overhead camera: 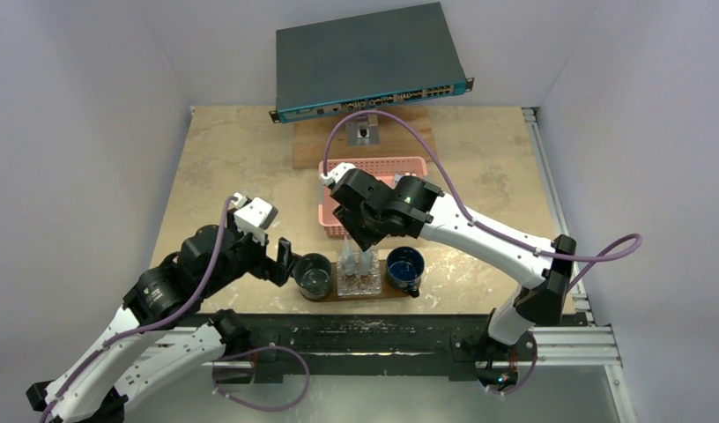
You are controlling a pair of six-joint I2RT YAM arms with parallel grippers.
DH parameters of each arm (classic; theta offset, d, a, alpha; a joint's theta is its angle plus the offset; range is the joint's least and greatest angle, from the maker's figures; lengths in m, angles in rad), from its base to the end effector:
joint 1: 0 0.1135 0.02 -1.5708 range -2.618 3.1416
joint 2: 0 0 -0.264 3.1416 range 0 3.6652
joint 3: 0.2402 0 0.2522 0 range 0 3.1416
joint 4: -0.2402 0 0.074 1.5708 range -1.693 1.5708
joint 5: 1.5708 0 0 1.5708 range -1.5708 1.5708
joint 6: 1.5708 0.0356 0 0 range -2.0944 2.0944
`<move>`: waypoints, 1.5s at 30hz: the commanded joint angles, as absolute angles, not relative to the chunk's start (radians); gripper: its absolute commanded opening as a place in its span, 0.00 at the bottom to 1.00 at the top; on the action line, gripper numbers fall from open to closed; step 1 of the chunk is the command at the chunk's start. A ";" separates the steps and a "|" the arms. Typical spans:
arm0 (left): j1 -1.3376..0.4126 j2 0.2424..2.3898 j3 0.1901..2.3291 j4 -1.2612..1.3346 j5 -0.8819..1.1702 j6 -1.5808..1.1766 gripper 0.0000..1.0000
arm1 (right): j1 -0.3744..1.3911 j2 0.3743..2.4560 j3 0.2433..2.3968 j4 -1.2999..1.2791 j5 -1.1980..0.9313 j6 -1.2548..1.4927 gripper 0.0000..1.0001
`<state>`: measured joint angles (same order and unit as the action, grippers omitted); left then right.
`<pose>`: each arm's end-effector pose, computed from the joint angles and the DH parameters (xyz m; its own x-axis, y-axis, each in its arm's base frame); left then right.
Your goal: Prepare toiletry sets of a toothbrush and toothpaste on the tray
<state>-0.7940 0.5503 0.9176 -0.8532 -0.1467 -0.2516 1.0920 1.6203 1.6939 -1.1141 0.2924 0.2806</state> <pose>0.0728 -0.0667 0.3445 -0.4701 0.1270 -0.8734 0.5140 0.8438 -0.1540 0.1600 0.2860 0.3618 -0.5987 -0.5777 -0.5549 -0.6420 0.7603 -0.0989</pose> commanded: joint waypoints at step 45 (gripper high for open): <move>-0.789 0.598 0.910 -0.811 -0.162 -0.255 0.96 | 0.677 1.888 1.522 -0.572 0.452 0.684 0.52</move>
